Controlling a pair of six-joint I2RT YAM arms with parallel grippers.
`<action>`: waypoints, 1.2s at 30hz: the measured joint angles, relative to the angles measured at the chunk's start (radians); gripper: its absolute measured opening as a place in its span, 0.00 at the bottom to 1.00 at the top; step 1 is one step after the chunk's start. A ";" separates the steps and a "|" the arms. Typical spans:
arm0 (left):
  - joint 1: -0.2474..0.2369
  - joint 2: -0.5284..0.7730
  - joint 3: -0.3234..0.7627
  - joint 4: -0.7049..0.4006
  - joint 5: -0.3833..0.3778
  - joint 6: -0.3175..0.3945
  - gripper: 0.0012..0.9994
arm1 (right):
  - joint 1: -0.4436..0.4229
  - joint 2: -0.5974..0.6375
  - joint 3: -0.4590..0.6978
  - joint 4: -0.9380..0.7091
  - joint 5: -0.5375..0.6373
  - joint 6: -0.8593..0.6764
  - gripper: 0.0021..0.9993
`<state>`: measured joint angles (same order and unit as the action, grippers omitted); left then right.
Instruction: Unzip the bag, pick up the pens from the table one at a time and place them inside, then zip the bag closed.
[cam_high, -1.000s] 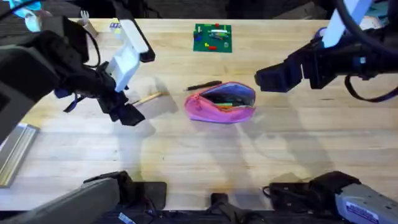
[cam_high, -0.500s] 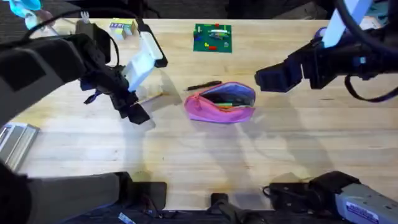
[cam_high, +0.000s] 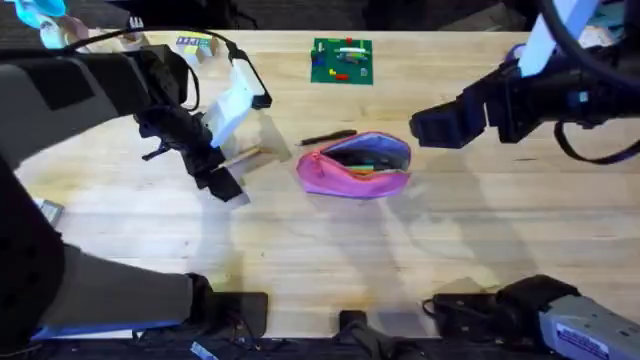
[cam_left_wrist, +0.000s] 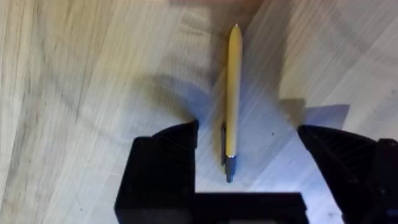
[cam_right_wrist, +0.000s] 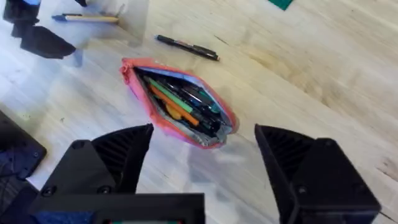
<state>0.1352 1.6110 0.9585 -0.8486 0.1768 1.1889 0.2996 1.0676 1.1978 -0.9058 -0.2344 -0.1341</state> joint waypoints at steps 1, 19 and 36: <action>0.000 0.000 0.000 0.001 0.001 -0.001 0.96 | 0.000 0.000 0.000 0.000 0.000 0.000 1.00; 0.000 0.007 0.007 0.026 0.026 -0.012 0.04 | 0.000 0.000 0.000 0.000 0.000 0.000 1.00; -0.050 0.079 0.175 -0.082 0.115 -0.109 0.04 | 0.000 0.000 0.000 0.000 0.000 0.000 1.00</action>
<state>0.0852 1.6901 1.1332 -0.9303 0.2918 1.0796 0.2996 1.0676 1.1978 -0.9058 -0.2344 -0.1341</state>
